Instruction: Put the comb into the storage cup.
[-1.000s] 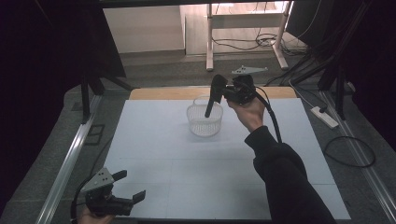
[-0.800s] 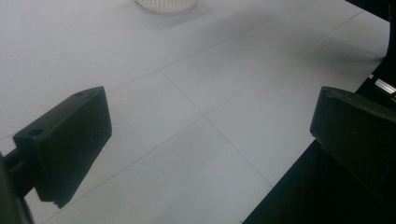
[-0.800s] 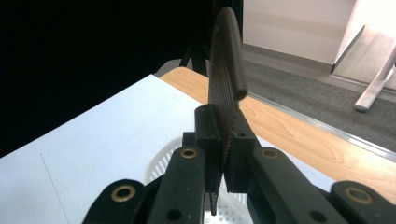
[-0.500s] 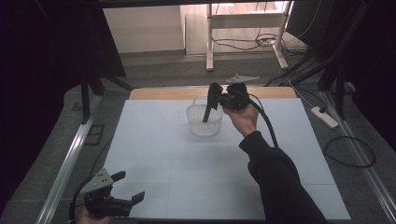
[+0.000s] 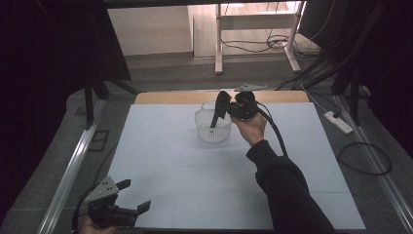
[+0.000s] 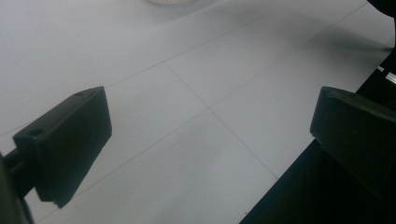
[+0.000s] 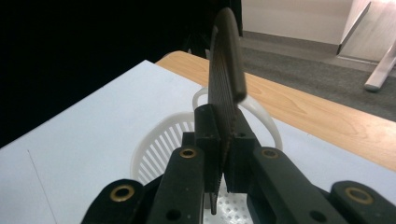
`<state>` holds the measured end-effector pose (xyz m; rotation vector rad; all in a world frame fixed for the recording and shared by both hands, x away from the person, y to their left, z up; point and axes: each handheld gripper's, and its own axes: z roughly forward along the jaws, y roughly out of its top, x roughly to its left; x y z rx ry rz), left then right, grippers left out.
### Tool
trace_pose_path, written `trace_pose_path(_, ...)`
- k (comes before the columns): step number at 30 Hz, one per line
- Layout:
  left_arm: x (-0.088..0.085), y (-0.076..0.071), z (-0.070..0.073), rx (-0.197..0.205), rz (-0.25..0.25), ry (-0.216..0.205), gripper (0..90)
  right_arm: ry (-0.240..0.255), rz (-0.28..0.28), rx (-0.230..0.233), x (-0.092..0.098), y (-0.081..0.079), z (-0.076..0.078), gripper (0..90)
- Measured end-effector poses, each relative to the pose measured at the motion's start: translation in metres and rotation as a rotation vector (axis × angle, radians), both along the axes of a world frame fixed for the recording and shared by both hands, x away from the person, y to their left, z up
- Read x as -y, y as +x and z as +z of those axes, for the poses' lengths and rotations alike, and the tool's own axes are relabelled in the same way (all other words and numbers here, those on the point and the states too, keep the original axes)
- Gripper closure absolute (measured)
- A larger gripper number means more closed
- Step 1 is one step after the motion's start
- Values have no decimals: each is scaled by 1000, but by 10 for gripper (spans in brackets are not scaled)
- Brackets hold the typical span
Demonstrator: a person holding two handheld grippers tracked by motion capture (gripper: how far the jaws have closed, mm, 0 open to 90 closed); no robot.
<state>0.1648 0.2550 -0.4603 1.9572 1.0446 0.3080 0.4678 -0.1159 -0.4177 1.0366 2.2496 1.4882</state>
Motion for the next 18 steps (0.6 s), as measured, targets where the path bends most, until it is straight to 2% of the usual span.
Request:
trace_pose_path(6,0,0,0,-2,0,0,0,17,-24,-17,3,2,-3,846)
trace_pose_path(10,0,0,0,-5,-1,0,0,-27,-59,-11,6,2,-5,761)
trace_pose_path(18,0,1,0,-5,-1,0,0,-54,-110,-37,13,5,-13,675)
